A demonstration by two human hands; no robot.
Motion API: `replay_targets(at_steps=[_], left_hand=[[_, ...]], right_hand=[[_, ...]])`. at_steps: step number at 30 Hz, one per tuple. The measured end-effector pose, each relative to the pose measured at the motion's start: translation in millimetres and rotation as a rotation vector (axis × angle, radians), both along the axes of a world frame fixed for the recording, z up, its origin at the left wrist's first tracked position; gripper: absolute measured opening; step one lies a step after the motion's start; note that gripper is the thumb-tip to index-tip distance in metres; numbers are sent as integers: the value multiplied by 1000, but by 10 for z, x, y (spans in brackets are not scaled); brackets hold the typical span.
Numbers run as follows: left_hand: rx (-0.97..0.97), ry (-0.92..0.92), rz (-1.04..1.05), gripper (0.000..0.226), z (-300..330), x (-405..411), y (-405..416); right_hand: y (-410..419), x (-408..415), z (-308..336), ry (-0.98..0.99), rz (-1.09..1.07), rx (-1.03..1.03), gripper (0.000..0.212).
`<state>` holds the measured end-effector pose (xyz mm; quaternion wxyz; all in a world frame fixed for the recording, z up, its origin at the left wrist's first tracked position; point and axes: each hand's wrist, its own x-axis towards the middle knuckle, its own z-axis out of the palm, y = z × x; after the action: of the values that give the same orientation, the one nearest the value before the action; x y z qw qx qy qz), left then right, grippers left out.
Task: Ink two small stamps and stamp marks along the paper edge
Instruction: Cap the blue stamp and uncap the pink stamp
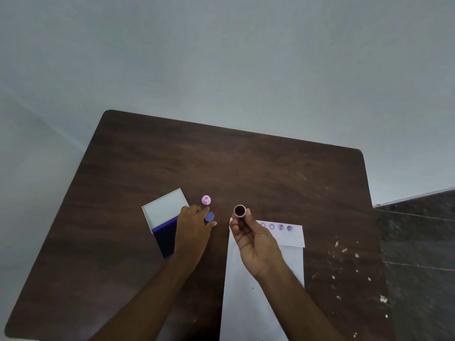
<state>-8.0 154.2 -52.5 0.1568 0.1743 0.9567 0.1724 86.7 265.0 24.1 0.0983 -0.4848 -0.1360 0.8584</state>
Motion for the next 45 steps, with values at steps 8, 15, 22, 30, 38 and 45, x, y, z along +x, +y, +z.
replay_targets(at_steps=[8,15,22,30,38,45], left_hand=[[35,-87,46,30,35,-19,61],[248,-247,231,34,353,-27,43],[476,-310,105,37,810,39,-57],[462,-344,85,34,964,-19,-40],[452,-397,137,51,992,-39,16],[451,-311,104,34,1027,39,10]], right_hand=[[26,7,-42,-7,-14,-22,22],[42,-15,-68,-8,-31,-36,23],[17,-41,-81,6,-29,-32,23],[-53,-36,-107,-13,1,-16,19],[-36,-67,-79,19,65,86,18],[-54,-76,-82,1,84,126,18]])
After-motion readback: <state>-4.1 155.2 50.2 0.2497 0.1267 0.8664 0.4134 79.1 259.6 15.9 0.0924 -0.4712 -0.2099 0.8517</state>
